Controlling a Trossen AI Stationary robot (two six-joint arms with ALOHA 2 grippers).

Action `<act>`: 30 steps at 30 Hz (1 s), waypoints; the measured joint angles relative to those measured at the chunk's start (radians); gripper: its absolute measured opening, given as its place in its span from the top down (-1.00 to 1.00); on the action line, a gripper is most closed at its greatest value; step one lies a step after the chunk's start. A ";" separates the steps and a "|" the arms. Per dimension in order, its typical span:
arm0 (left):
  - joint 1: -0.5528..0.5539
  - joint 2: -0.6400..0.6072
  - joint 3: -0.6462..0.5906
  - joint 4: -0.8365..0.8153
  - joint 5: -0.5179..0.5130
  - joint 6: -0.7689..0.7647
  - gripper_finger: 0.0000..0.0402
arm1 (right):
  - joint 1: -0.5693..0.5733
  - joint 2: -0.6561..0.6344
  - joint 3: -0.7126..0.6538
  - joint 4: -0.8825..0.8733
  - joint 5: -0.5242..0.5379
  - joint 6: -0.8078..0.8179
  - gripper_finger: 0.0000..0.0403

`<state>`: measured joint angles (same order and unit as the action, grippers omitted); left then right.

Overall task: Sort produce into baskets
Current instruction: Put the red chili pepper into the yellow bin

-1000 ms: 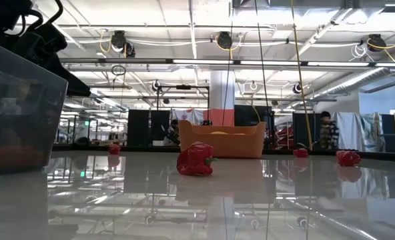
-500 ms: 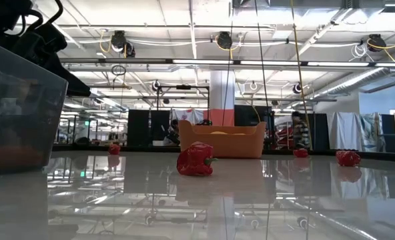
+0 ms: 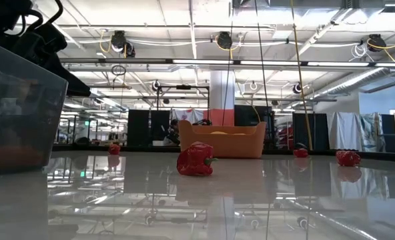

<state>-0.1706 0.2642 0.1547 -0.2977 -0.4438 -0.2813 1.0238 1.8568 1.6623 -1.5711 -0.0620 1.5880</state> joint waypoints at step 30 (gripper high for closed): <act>0.000 0.000 0.000 0.000 0.002 0.000 0.37 | -0.720 -0.269 -0.338 0.467 0.150 -0.849 -0.26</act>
<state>-0.1707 0.2642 0.1547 -0.2977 -0.4419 -0.2813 0.3041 1.5880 1.3244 -1.1040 0.0880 0.7394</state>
